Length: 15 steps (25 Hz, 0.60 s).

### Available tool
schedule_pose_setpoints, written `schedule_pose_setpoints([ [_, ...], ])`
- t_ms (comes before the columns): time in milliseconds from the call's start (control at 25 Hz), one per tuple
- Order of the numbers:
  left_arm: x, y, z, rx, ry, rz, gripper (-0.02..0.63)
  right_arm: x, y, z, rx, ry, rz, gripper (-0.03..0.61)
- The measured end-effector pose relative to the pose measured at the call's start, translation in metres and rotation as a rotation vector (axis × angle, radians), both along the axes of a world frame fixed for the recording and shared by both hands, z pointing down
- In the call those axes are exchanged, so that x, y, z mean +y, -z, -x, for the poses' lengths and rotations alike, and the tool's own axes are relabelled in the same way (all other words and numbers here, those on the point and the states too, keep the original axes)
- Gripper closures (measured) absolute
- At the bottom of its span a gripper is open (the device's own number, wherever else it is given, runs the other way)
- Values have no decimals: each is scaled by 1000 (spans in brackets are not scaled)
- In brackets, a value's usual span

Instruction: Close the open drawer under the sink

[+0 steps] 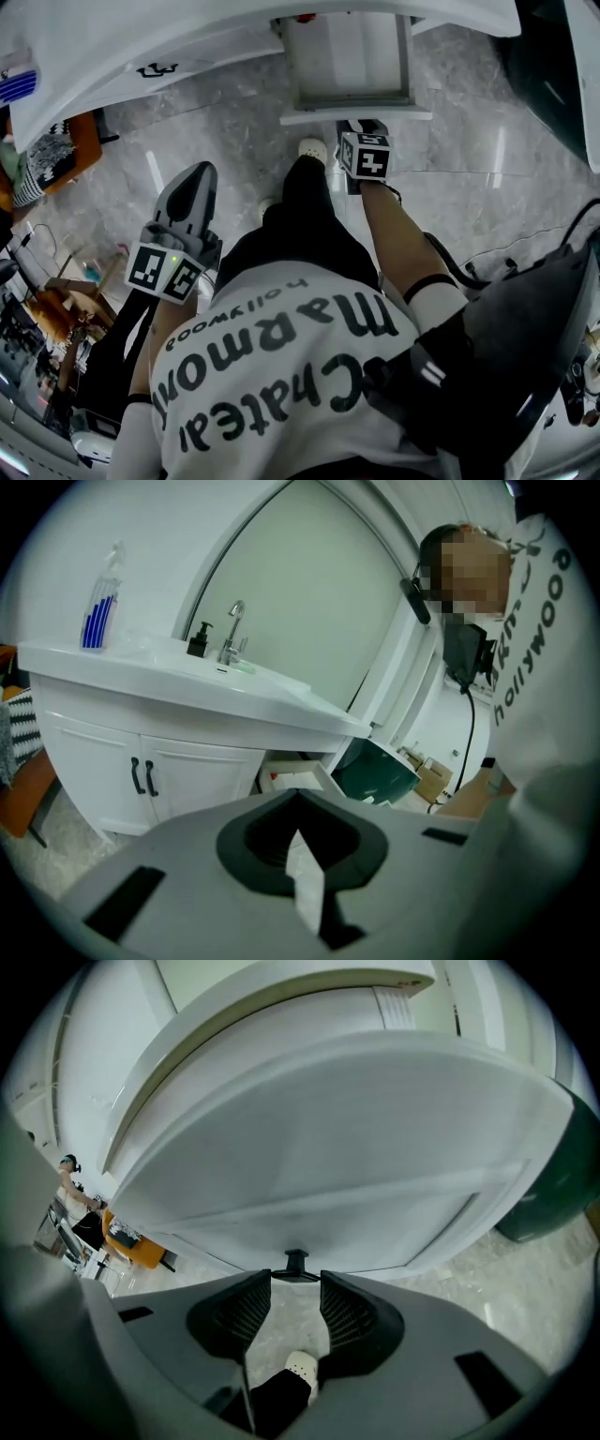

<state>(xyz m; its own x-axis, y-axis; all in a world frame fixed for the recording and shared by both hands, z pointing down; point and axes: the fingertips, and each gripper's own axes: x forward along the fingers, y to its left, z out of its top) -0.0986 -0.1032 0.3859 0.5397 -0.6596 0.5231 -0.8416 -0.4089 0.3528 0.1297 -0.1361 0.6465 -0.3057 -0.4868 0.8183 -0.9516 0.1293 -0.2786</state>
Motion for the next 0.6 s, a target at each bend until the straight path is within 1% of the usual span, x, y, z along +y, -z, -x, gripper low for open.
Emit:
schedule_pose_setpoints([
  [80,1,-1,0,3,8,11,606,-1,0,0,25,12,-5,408],
  [200,2,-3,2,6,17,19,606,-6,4,2,96,59,-23,408],
  [280,2,-4,4,7,24,22,606,-11,5,3,128,66,-28,408],
  [400,3,-5,5,13,39,28,606,-13,4,1,121,38,-22,403],
  [600,3,-10,10,19,61,37,606,-13,-1,-1,121,39,-22,403],
])
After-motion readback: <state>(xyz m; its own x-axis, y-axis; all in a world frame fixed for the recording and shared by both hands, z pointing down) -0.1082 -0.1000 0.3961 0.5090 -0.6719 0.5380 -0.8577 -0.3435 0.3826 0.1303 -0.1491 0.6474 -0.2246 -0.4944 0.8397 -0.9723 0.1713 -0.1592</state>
